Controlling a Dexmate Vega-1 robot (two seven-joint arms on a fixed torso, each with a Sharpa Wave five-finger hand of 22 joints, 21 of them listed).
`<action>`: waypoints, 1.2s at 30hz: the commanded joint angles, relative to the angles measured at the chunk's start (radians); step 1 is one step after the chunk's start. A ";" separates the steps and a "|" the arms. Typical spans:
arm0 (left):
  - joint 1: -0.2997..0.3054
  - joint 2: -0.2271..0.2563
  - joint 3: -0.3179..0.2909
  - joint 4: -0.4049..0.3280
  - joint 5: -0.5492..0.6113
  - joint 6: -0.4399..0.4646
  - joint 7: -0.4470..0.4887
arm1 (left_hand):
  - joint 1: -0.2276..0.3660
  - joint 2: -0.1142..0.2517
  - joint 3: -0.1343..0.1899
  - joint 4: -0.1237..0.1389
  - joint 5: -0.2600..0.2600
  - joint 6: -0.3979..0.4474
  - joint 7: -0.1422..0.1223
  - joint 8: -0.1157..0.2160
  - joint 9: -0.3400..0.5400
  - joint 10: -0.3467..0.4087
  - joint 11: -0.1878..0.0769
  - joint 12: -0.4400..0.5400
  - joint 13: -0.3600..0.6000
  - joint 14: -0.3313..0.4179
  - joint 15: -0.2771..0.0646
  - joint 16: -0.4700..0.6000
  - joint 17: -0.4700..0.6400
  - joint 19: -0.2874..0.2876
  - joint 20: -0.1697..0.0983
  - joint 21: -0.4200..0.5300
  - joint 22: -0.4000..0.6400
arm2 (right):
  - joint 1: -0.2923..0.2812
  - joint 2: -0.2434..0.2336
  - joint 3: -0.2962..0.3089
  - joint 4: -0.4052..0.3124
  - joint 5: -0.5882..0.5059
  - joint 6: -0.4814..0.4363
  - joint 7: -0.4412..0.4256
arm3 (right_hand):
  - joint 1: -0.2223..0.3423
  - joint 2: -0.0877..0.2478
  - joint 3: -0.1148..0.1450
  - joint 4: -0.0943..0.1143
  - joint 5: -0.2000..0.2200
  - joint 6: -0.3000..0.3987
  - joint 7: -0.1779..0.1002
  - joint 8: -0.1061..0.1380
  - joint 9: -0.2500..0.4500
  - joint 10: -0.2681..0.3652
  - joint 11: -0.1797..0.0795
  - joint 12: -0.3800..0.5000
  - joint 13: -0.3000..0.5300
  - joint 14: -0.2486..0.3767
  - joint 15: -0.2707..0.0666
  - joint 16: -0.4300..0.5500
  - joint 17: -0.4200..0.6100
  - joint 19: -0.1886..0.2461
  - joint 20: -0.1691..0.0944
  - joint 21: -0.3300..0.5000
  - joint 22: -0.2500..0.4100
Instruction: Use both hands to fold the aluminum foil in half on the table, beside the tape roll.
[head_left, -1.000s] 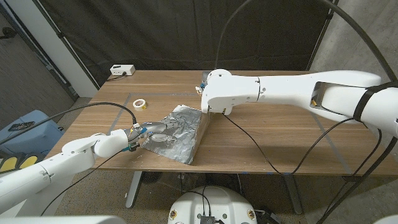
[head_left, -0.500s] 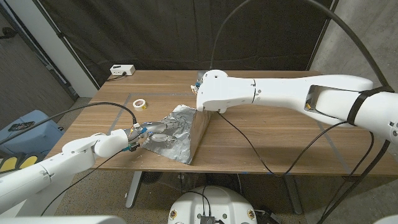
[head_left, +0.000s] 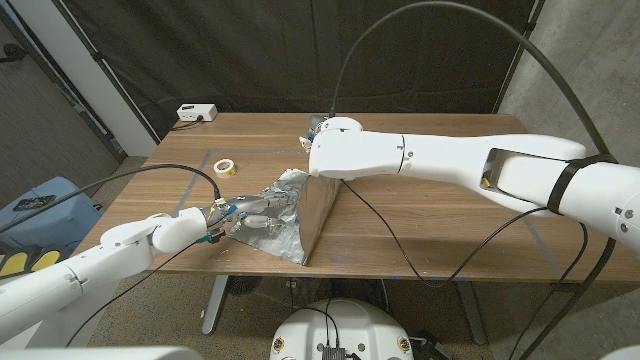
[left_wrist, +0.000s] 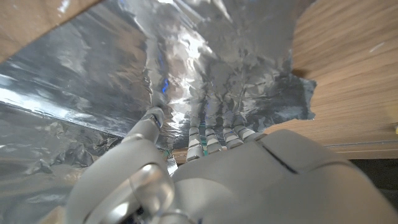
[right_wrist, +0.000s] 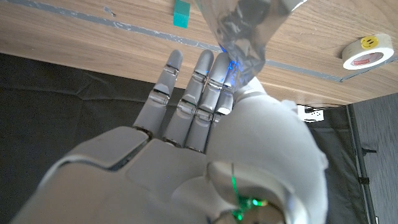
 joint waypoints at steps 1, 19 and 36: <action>0.001 -0.001 -0.001 -0.002 0.002 -0.004 0.003 | 0.012 -0.002 -0.003 -0.004 0.004 0.014 0.002 0.008 0.005 0.001 -0.003 0.006 0.003 0.000 -0.002 0.002 0.003 0.035 0.016 0.007 0.004 | -0.072 0.024 0.051 0.031 -0.153 0.025 0.139 | -0.007 0.001 0.005 0.006 0.000 -0.007 0.003 -0.003 0.003 -0.008 -0.002 -0.006 0.000 -0.008 0.002 -0.003 0.000 0.009 0.003 0.006 0.004; -0.002 -0.005 0.002 0.000 0.005 -0.010 0.000 | 0.019 -0.001 -0.003 -0.004 0.005 0.029 -0.002 0.010 0.005 0.001 -0.001 0.006 0.003 0.000 0.000 0.002 0.003 0.036 0.018 0.007 0.004 | -0.115 0.058 0.083 0.079 -0.266 0.068 0.244 | -0.035 -0.005 -0.006 0.014 -0.004 -0.042 0.020 -0.020 0.005 -0.046 0.025 -0.015 0.005 -0.031 0.026 -0.016 -0.001 0.017 0.010 0.001 0.003; -0.002 -0.008 0.004 -0.002 0.005 -0.019 -0.004 | 0.028 0.001 -0.002 -0.005 0.007 0.039 -0.011 0.010 0.006 0.001 0.002 0.006 0.003 -0.001 0.000 0.002 0.003 0.037 0.021 0.007 0.004 | -0.147 0.072 0.139 0.103 -0.301 0.109 0.308 | -0.213 -0.049 -0.081 0.088 0.008 -0.116 0.061 -0.044 -0.002 -0.099 0.076 -0.037 -0.004 -0.056 0.080 -0.060 -0.023 0.023 0.037 -0.014 0.003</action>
